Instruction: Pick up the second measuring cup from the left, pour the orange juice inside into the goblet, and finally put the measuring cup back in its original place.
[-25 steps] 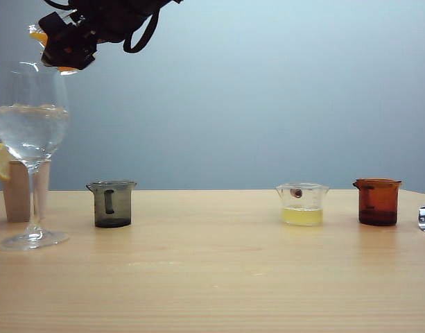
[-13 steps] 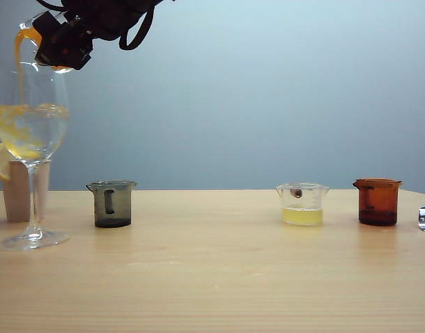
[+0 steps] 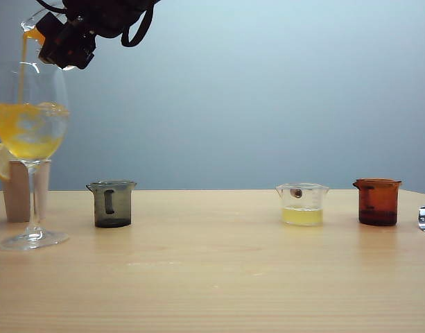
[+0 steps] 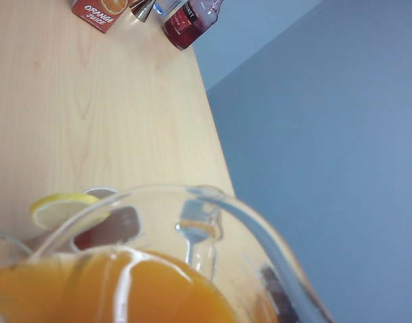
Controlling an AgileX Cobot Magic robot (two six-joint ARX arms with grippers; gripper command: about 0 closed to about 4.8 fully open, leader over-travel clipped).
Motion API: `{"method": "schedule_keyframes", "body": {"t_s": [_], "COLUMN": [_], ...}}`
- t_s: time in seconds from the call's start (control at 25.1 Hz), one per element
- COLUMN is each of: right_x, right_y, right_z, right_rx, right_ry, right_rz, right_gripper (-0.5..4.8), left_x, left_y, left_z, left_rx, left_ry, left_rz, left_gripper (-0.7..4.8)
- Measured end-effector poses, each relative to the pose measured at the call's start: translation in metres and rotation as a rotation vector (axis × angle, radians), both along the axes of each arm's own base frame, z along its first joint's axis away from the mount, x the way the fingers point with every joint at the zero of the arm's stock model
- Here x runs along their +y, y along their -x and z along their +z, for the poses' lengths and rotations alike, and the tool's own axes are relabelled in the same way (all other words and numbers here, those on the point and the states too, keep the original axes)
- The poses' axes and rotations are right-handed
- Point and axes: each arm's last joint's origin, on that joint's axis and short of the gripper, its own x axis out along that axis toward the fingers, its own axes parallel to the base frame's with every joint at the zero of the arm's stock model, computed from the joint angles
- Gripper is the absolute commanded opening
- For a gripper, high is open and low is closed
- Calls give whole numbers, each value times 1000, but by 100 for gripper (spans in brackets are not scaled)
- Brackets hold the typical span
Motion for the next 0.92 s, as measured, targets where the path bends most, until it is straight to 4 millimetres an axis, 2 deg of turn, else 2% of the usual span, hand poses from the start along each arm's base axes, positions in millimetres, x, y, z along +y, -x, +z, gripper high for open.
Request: {"method": "schedule_keyframes", "body": {"t_s": [0.92], "right_x": [0], "right_y": [-1], "right_z": [1], "right_rx": [-152], "right_ry": [92], "right_rz": [2], "right_gripper": [-1], "left_x": [0], "left_y": [0], "left_z": [0], "left_rx": [-7], "left_ry": [-20], "left_rz": [-5], "left_gripper": [-5]}}
